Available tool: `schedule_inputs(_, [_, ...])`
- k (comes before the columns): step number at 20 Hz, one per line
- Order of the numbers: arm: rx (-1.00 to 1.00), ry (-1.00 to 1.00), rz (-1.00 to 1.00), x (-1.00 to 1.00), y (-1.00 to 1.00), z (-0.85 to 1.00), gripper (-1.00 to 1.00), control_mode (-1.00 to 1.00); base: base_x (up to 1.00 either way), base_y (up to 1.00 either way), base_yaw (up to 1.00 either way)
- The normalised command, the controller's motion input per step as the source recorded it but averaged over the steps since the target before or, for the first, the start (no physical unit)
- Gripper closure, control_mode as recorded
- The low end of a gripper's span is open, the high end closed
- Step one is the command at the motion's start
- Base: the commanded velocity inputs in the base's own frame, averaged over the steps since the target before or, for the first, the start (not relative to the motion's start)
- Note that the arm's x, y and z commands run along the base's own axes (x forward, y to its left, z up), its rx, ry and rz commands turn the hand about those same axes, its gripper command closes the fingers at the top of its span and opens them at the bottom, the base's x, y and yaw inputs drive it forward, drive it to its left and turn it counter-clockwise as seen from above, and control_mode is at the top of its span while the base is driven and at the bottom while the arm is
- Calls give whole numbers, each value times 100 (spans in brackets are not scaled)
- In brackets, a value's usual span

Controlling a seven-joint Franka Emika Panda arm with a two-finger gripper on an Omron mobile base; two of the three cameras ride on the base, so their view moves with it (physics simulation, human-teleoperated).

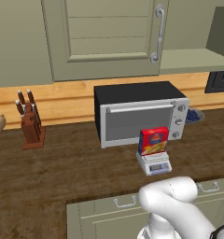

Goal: Pick the boxed food and place it on the digital scale for weighing, and close the cabinet.

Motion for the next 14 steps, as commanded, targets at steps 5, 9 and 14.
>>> schedule_inputs(5, [8, 0, 14, 14, -58, 11, -100, -100, 0, 0, 0])
schedule_inputs(9, [4, 1, 21, 34, -42, 0, -100, -100, 0, 0, 0])
schedule_inputs(14, [0, 2, 26, 51, -13, 0, -100, -100, 0, 0, 0])
